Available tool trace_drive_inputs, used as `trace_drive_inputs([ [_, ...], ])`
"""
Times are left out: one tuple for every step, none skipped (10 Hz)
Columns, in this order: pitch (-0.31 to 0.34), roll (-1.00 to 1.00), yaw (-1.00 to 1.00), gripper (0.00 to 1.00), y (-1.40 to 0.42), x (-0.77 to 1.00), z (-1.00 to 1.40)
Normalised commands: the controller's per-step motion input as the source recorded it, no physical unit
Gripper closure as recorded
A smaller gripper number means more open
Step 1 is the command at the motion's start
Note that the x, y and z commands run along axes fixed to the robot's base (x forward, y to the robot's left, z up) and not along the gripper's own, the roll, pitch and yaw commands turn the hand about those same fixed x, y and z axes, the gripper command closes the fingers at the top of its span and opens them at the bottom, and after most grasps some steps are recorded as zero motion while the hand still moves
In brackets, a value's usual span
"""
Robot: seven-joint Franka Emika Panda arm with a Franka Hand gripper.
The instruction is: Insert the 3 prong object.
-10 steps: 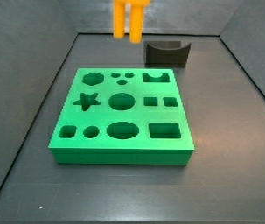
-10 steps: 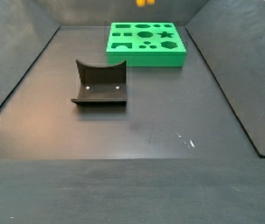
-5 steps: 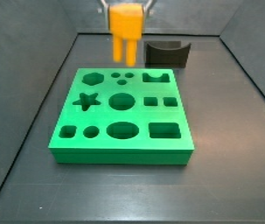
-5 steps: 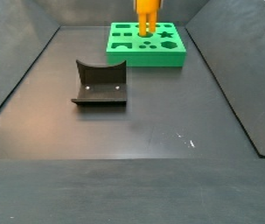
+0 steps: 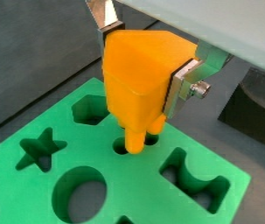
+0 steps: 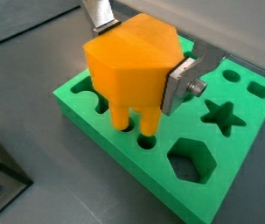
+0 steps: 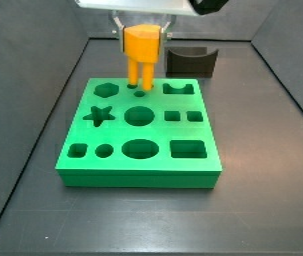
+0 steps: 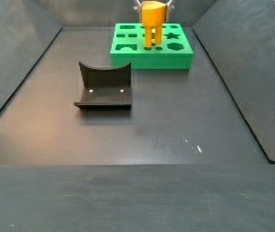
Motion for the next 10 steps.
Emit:
trace_drive_inputs([
  [0.0,0.11,-0.45,1.0,-0.06,-0.11,-0.17],
  [0.051,0.12,-0.45,1.0,-0.03,0.0,-0.16],
  [0.12,0.12,-0.51,1.0,0.0,0.08,-0.2],
  [0.16,0.08,-0.59,1.0,0.0,0.24,-0.23],
  [0.166,0.05,-0.64,1.0,0.0,0.19,-0.28],
  [0.151,0.01,-0.78,1.0,0.0,0.03,-0.18],
  [0.116,0.0,-0.89,1.0,-0.02,0.0,-0.11],
  [0.093,0.0,-0.7,1.0,-0.09,-0.08,-0.1],
  [0.036,-0.03,-0.49,1.0,-0.06,-0.08,-0.09],
  [0.019,-0.03,-0.55,1.0,-0.06,0.0,-0.05],
])
